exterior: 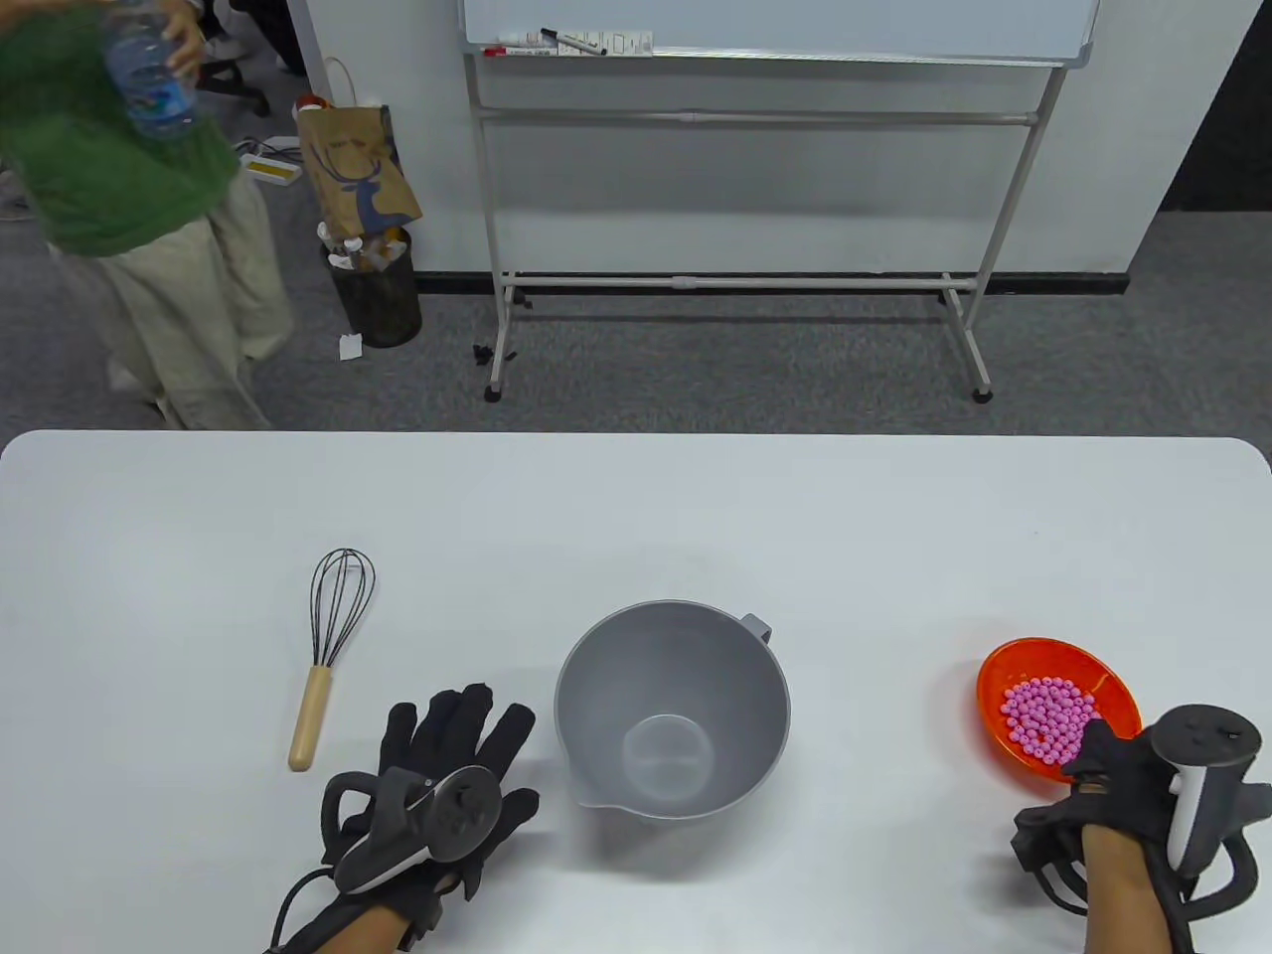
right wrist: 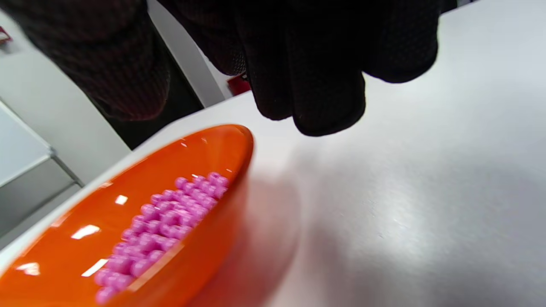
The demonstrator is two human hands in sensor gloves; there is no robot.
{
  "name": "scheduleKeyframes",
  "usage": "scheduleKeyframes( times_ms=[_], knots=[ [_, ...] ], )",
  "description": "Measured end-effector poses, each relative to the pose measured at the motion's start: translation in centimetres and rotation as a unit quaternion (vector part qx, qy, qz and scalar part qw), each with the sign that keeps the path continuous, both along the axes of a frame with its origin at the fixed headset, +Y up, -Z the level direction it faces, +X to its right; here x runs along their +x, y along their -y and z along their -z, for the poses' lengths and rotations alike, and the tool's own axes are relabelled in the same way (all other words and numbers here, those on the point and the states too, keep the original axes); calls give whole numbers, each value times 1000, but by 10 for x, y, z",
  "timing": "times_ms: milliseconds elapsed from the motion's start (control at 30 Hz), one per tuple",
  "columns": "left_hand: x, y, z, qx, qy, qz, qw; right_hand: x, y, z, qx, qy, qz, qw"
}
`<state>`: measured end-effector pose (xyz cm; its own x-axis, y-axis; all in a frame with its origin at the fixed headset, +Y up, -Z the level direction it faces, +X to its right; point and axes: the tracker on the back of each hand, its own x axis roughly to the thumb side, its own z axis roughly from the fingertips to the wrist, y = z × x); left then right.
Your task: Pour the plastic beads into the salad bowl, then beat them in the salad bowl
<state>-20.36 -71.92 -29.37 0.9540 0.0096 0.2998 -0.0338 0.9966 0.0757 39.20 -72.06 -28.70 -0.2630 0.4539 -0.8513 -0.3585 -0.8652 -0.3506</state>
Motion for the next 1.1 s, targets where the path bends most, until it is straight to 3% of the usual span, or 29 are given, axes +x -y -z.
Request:
scheduleKeyframes(
  times_ms=[167,267,667,867,1100],
  knots=[
    [-2,0,1,0,-5,2,1000,11,26,0,-13,13,43,999],
    [-2,0,1,1,-5,1,1000,16,39,-1,36,24,105,994],
    [-3,0,1,0,-7,1,1000,14,52,-3,120,36,184,975],
    [-4,-1,1,4,-8,-3,1000,3,44,-4,138,17,185,973],
    [-4,-1,1,5,-8,-9,1000,-18,12,-5,186,-45,175,966]
  ],
)
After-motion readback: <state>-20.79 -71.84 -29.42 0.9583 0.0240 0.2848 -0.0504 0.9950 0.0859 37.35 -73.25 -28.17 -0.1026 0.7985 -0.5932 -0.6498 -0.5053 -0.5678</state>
